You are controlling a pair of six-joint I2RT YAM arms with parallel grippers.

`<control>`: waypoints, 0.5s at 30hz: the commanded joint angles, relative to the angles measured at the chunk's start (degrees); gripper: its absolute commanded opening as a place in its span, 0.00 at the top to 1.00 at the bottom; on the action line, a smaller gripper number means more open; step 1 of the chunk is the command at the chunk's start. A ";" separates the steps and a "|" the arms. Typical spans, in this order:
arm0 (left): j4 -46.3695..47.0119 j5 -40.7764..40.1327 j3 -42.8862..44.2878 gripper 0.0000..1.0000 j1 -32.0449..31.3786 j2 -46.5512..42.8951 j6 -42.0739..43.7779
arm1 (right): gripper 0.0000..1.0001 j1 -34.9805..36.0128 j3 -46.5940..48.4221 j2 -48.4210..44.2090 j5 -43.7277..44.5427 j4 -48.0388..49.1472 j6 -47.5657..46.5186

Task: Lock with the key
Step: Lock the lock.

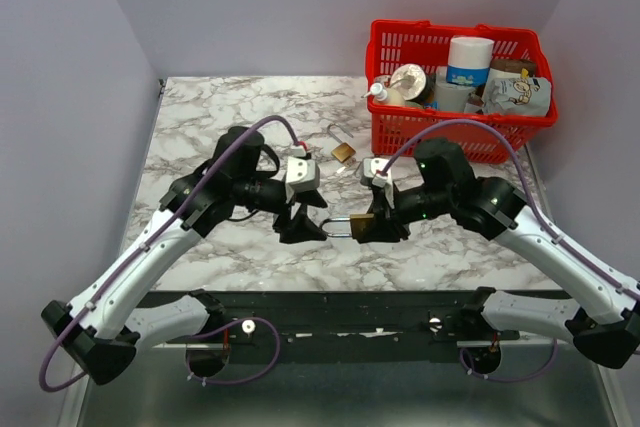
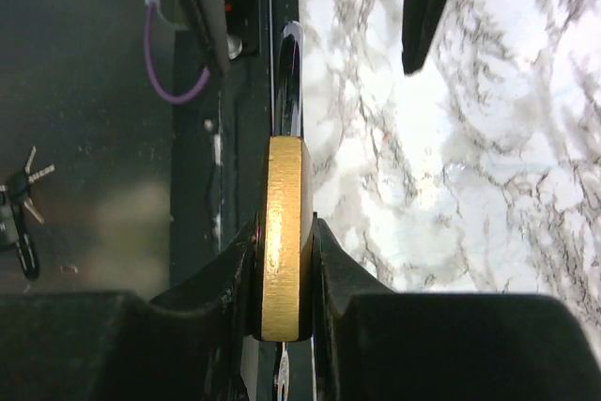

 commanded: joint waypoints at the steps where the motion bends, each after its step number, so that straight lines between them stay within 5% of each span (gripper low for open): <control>1: 8.48 -1.24 -5.70 0.23 1.52 -8.39 -7.93 | 0.99 -0.56 -1.77 -6.98 -5.55 13.90 8.09; 9: 26.23 -1.96 -12.47 0.23 2.13 -12.62 -22.96 | 0.99 -0.56 -4.50 -9.19 -5.74 23.66 16.00; 15: 30.73 -0.11 -11.95 0.37 2.22 -11.92 -27.45 | 0.99 -0.64 -5.21 -9.01 -6.26 24.28 15.92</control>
